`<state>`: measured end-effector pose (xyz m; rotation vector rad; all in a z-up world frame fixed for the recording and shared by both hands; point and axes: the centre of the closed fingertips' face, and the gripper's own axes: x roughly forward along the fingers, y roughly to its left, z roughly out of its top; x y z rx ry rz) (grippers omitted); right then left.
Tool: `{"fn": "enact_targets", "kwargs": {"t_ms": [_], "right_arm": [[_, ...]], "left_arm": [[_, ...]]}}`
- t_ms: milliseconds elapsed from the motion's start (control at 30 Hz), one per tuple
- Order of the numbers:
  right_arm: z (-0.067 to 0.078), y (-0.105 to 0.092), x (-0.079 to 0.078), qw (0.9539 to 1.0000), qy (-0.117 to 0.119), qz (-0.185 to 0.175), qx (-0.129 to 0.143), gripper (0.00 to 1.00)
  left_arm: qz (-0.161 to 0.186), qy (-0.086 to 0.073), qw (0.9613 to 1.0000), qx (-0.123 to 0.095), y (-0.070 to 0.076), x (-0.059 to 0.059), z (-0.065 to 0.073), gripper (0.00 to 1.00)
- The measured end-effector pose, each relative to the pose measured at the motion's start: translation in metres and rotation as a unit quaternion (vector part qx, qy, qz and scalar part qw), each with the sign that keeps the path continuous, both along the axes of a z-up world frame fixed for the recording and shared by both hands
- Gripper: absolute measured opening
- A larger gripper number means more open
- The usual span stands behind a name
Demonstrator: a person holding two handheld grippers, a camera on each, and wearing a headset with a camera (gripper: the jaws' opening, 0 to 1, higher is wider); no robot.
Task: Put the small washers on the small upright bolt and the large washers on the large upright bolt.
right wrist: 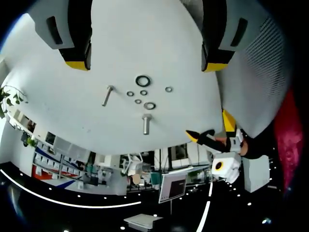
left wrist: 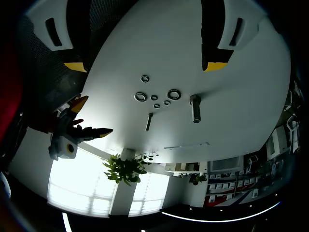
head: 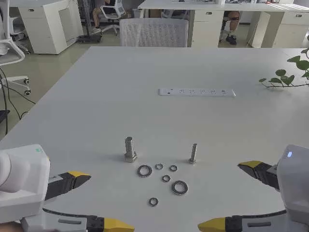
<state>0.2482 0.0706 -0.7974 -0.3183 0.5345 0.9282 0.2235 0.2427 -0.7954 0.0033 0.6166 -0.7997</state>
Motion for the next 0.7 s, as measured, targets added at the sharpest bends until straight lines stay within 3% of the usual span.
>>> {"fn": "enact_targets", "kwargs": {"t_ms": [700], "right_arm": [[-0.0014, 0.0004, -0.0027, 1.0, 0.0, 0.002, -0.008, 0.95]], "left_arm": [[-0.005, -0.001, 1.0, 0.002, 0.0004, -0.0007, 0.0013, 0.95]]}}
